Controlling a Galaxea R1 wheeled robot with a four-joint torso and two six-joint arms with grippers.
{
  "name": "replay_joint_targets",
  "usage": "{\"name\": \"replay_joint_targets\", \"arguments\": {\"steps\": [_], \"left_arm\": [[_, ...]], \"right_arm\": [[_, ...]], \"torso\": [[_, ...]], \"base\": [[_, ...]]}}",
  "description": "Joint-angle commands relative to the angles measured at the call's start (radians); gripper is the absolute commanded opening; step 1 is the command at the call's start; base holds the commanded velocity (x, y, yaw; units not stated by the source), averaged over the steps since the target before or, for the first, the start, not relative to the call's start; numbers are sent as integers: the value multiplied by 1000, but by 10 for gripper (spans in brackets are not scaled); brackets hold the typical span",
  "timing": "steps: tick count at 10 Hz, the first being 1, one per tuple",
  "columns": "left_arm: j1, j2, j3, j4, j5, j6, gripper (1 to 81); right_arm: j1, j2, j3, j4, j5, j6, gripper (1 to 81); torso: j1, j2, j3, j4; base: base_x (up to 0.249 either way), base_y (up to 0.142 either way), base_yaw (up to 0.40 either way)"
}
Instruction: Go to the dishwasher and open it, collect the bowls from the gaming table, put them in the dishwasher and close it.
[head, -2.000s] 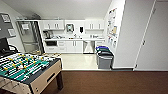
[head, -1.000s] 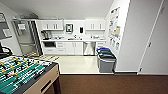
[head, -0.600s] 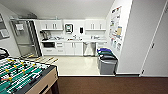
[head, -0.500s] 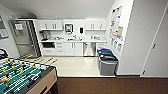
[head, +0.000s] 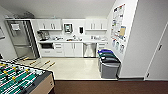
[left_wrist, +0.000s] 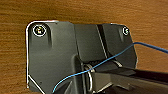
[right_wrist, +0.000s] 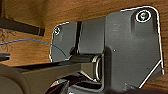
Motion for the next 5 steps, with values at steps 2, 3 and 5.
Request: {"name": "replay_joint_targets", "arguments": {"steps": [2, 3, 5], "left_arm": [[-49, -18, 7, 1, 60, 1, 811], [-49, -25, 7, 0, 60, 1, 811], [-49, -45, 4, 0, 60, -1, 811]], "right_arm": [[48, -25, 8, 5, -64, 0, 811], [48, -35, 0, 8, -64, 0, 811], [45, -40, -38, 10, -64, 6, 811]], "torso": [[0, 0, 0, 0], [0, 0, 0, 0], [0, 0, 0, 0]], "base": [[276, 0, 0], [276, 0, 0], [276, 0, 0]]}}
